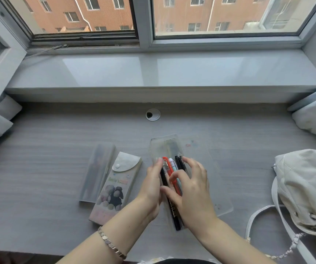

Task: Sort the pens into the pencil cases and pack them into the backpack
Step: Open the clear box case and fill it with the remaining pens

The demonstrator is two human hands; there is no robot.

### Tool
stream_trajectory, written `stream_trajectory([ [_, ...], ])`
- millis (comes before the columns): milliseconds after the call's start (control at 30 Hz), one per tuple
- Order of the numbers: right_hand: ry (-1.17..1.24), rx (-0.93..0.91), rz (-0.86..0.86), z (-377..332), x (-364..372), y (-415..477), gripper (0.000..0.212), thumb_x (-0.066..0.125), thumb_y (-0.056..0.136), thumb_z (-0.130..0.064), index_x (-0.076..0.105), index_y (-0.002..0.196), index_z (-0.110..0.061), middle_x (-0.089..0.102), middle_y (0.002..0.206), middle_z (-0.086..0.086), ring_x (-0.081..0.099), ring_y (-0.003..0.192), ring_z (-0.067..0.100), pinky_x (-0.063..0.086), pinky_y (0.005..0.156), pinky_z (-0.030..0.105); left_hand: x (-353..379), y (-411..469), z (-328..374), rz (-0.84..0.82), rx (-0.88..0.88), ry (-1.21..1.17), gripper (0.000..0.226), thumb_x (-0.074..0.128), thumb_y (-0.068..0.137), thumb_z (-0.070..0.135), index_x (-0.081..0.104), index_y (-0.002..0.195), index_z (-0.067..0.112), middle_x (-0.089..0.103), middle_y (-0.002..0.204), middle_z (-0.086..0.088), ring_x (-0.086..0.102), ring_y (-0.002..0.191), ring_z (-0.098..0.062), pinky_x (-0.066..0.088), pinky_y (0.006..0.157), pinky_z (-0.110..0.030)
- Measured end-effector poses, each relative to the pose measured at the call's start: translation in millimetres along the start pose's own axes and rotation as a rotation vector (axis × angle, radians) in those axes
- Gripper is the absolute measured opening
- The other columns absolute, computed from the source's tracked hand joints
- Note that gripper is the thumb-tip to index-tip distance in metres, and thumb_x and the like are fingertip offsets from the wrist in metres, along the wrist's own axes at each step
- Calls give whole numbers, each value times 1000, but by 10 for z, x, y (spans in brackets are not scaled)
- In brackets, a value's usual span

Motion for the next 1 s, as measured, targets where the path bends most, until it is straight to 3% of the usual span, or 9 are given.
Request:
stream_trajectory([
  [167, 133, 144, 83, 180, -296, 158, 49, 46, 75, -61, 60, 96, -20, 43, 131, 8, 30, 125, 17, 22, 104, 28, 17, -11, 28, 23, 102, 128, 50, 40, 91, 52, 47, 121, 12, 63, 113, -10, 61, 106, -25, 47, 97, -44],
  [267, 59, 477, -23, 593, -549, 351, 54, 47, 88, -52, 50, 121, -10, 47, 129, 13, 40, 123, 25, 27, 104, 33, -24, -1, 36, 41, 97, 176, 45, 34, 93, 52, 49, 116, 16, 63, 107, -6, 59, 108, -25, 42, 102, -48],
  [400, 702, 819, -330, 806, -549, 289, 35, 40, 93, -42, 59, 97, -14, 68, 89, 5, 65, 76, 15, 48, 74, 28, -66, 24, 33, 82, 101, 194, 44, 31, 94, 51, 52, 111, 16, 64, 104, -7, 61, 104, -25, 45, 99, -44],
  [533, 1011, 656, -203, 625, -599, 237, 29, 47, 84, -34, 66, 86, -12, 73, 80, 1, 67, 76, 12, 49, 76, 26, -86, 107, 18, 78, 29, 178, 69, 24, 86, 68, 53, 121, 17, 67, 110, -7, 64, 101, -22, 48, 96, -44],
  [633, 710, 372, -348, 310, -395, 149, 17, 57, 88, -18, 64, 92, -33, 56, 119, -4, 48, 114, 3, 33, 96, 4, -5, 108, 33, -43, -18, 121, 79, 12, 82, 74, 62, 115, 24, 70, 112, -5, 65, 104, -23, 46, 99, -45],
  [733, 405, 167, -378, 182, -190, 82, 35, 65, 82, -28, 48, 99, -54, 19, 137, -9, 20, 127, -6, 11, 88, -13, 55, 88, 71, -92, -7, 107, 65, 32, 81, 73, 62, 112, 24, 70, 110, -5, 67, 99, -21, 52, 87, -40],
  [800, 388, 180, -315, 241, -135, 80, 54, 66, 82, -22, 35, 123, -42, 20, 137, -9, 24, 127, -3, 16, 95, -6, 3, 127, 72, -55, 66, 162, 61, 56, 78, 60, 52, 123, 19, 68, 115, -6, 67, 101, -22, 53, 85, -41],
  [867, 593, 422, -248, 367, -116, 101, 64, 65, 83, -14, 30, 136, -20, 35, 134, -2, 40, 121, 6, 30, 99, 12, -46, 141, 72, -26, 154, 234, 47, 61, 84, 41, 52, 122, 14, 70, 109, -4, 67, 99, -22, 52, 90, -46],
  [1000, 928, 751, -407, 497, -69, 94, 36, 56, 89, -20, 56, 120, -1, 64, 116, 16, 61, 103, 26, 46, 94, 41, -76, 123, 18, -37, 229, 261, 17, 57, 88, 28, 63, 96, 14, 74, 74, 4, 70, 68, -11, 56, 61, -28],
])
Point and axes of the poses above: each hand's wrist, its own y-axis towards the middle knuckle, its own x-axis out of the palm, z = x × y, the point moved 3 cm from there along y, towards the middle knuckle
